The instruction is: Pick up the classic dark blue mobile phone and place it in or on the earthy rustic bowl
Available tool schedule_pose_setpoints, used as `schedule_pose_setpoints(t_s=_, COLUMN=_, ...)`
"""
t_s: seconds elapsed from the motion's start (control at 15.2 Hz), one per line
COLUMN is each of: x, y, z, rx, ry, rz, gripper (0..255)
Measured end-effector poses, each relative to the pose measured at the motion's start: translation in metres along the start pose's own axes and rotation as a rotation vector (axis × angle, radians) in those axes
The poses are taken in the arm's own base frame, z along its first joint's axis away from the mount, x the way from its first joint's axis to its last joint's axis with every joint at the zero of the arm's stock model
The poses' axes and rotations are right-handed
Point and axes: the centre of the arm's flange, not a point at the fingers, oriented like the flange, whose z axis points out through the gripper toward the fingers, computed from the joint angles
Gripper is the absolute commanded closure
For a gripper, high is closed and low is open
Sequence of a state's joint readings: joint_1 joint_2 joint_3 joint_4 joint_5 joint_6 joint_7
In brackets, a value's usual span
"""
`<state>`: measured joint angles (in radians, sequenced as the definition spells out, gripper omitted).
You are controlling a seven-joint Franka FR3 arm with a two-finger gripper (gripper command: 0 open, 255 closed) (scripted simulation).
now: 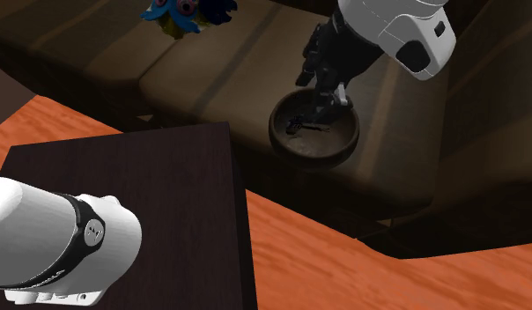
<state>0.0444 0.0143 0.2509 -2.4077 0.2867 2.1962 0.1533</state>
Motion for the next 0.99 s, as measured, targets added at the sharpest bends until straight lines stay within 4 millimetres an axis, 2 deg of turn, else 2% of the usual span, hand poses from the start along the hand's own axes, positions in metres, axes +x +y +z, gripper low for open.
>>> schedule_pose_setpoints(t_s=0.26, x=0.000, y=0.000, z=0.000, rx=0.000, ry=0.000, rz=0.000, gripper=0)
schedule_pose_setpoints(t_s=0.59, x=0.000, y=0.000, z=-0.045, rx=0.000, ry=0.002, rz=0.000, gripper=0)
schedule_pose_setpoints(t_s=0.99, x=0.000, y=0.000, z=-0.050, rx=0.000, ry=0.000, rz=0.000, gripper=0)
